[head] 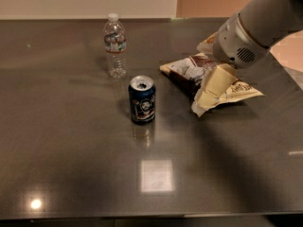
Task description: Knock pepsi can over
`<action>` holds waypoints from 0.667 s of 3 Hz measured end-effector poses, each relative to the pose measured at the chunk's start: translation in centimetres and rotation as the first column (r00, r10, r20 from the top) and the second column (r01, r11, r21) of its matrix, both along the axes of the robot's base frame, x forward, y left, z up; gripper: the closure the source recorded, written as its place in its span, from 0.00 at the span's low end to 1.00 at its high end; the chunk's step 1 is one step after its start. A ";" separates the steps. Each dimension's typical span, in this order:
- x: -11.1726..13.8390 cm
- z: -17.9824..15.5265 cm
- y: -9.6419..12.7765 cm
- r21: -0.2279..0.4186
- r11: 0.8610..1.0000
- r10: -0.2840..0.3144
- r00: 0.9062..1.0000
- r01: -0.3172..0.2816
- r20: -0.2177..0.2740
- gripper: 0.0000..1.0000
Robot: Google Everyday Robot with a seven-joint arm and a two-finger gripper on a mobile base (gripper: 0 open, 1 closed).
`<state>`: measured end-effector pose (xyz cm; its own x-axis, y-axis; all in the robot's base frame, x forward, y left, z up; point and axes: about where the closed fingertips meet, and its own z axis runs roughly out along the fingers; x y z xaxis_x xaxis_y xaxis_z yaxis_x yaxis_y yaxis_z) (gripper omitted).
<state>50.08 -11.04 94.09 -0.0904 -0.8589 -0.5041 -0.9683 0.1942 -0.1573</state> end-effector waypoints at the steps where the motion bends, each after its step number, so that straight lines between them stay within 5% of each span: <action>1: 0.6 -1.3 3.3 0.061 0.997 0.045 0.999 -0.044 -0.016 0.00; 2: 0.7 -2.3 6.4 0.125 0.989 0.079 0.996 -0.074 -0.035 0.00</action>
Offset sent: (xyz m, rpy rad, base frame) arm 0.0111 0.0985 -0.0344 0.2061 0.0687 0.1117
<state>50.82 -4.66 91.82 -0.0485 -0.7954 -0.6041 -0.9861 0.1345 -0.0980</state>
